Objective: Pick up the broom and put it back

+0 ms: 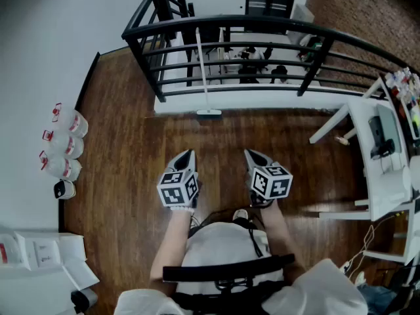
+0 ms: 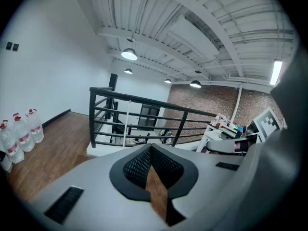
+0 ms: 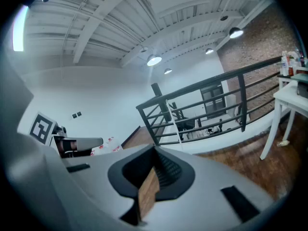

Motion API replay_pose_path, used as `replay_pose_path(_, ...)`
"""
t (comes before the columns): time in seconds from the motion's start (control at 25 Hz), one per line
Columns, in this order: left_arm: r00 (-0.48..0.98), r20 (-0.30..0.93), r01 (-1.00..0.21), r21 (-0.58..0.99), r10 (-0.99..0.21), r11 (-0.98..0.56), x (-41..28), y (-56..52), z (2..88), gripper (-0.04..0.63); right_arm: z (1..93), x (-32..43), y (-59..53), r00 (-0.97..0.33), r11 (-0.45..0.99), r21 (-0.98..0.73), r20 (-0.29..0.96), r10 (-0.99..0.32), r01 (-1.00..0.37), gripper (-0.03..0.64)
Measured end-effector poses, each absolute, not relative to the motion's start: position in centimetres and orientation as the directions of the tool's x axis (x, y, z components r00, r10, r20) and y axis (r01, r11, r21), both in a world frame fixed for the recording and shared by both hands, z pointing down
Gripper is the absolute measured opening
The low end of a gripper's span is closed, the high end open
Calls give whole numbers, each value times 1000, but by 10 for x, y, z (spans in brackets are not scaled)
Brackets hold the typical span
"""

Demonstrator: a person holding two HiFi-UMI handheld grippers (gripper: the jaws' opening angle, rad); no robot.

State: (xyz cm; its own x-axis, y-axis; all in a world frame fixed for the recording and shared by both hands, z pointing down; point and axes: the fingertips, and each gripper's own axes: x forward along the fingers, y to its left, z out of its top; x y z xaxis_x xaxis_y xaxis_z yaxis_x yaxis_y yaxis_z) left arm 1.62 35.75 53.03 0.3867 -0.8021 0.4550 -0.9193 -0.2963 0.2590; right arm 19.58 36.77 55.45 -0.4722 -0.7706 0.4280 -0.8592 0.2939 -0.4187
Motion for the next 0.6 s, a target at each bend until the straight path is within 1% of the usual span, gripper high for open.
replay_pose_path(0.4, 360, 451, -930, 241, -817, -277, 93, 346, 529, -12, 563, 275, 352, -491, 305, -436, 422, -762, -847, 8)
replay_pose_path(0.6, 345, 467, -937, 220, -814, -270, 106, 333, 533, -12, 569, 290, 334, -504, 303, -461, 414, -758, -834, 7)
